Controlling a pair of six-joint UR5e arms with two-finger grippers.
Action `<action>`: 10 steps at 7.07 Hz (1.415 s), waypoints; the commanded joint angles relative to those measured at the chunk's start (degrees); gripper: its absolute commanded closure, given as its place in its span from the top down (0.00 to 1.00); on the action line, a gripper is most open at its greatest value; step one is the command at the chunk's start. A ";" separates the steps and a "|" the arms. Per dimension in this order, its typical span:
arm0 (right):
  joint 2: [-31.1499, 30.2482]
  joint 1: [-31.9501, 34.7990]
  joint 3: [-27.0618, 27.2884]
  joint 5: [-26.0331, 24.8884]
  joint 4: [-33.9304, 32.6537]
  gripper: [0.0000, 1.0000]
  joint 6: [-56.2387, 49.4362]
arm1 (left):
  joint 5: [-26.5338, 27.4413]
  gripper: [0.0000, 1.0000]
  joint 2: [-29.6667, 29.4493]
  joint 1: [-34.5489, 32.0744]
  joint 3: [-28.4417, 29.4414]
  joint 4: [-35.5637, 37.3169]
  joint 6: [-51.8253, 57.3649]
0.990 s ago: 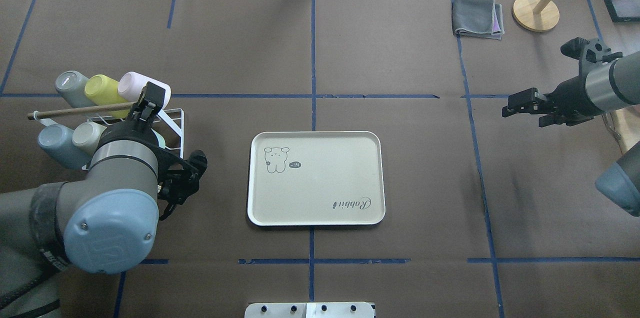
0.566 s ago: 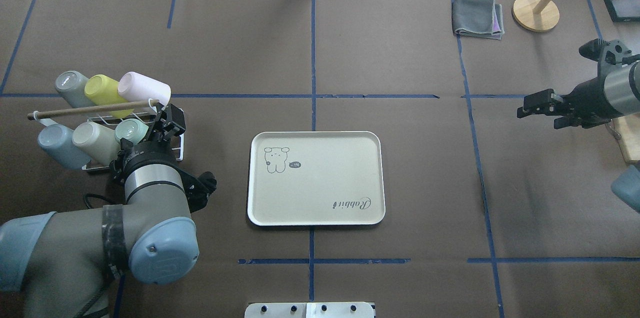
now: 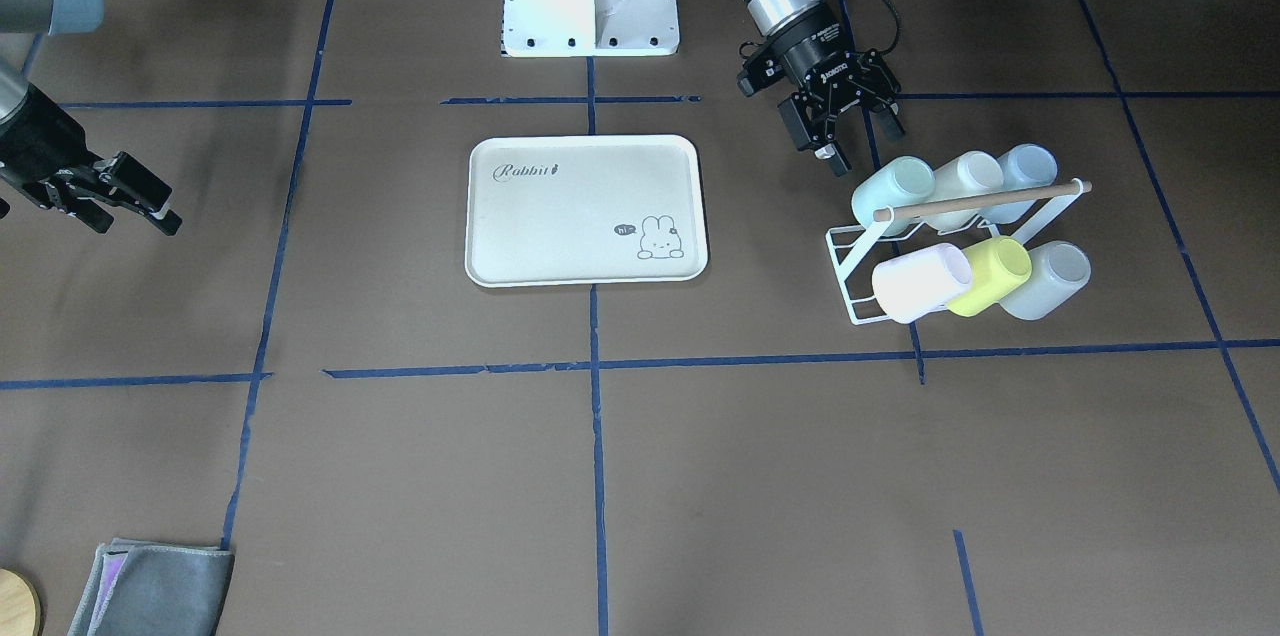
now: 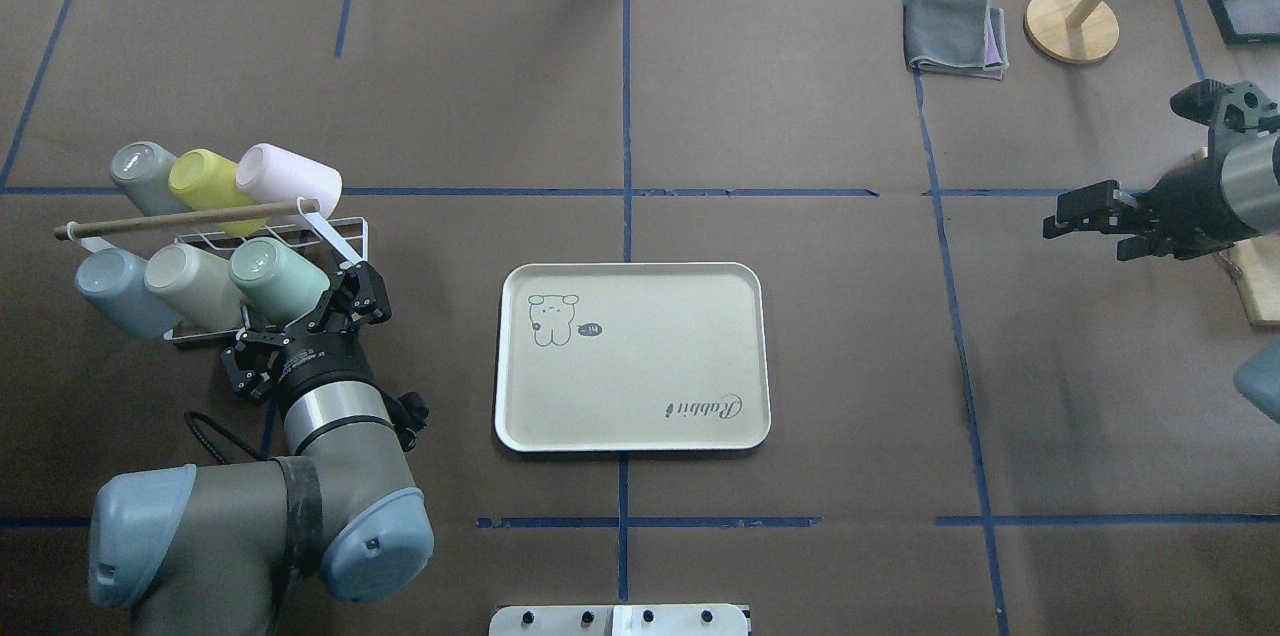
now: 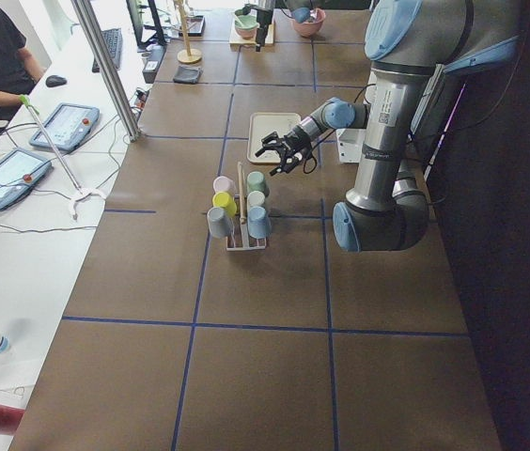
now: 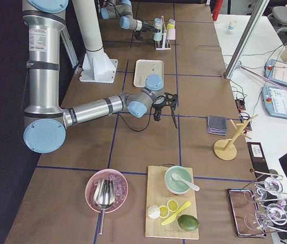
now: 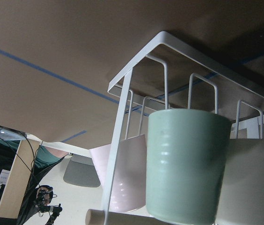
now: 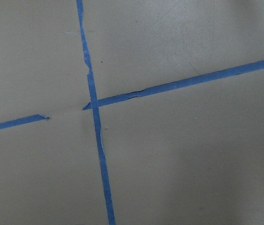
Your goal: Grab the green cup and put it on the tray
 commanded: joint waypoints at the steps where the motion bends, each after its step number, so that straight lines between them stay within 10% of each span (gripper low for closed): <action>1: -0.36 0.05 1.04 0.10 0.00 1.00 0.16 | 0.08 1.00 -0.02 0.36 3.10 0.63 -0.75; 10: -0.72 -0.04 1.40 0.01 -0.18 1.00 0.24 | 0.43 1.00 -0.46 -2.97 10.14 0.19 -5.15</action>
